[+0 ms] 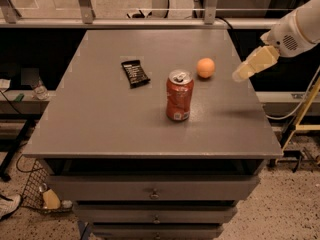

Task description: Pick orange

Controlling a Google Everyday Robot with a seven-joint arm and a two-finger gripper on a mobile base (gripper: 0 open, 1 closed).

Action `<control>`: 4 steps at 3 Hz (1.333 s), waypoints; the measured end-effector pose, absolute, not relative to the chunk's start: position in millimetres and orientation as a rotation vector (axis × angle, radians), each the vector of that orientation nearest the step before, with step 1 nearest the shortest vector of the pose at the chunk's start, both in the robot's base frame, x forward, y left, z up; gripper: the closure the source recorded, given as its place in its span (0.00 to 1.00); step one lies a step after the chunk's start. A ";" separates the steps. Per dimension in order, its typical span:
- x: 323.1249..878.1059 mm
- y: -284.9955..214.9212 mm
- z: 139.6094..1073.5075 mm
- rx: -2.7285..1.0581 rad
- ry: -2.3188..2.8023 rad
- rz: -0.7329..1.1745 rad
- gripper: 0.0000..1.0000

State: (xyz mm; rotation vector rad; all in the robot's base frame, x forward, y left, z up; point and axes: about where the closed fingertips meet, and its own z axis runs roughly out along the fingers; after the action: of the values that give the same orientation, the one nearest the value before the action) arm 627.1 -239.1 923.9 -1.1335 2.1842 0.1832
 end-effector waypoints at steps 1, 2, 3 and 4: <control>649.0 -227.8 901.6 -1.102 2.225 0.170 0.00; 668.2 -210.0 885.9 -1.112 2.244 0.173 0.00; 684.2 -194.5 875.0 -1.126 2.261 0.182 0.00; 694.6 -178.6 866.3 -1.154 2.273 0.193 0.00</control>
Offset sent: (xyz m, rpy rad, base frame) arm 0.0634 0.0474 -0.0520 -0.0312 0.0581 -0.0349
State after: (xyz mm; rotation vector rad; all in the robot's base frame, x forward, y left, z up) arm 694.6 -178.6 866.3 -1.1544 2.2734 0.1929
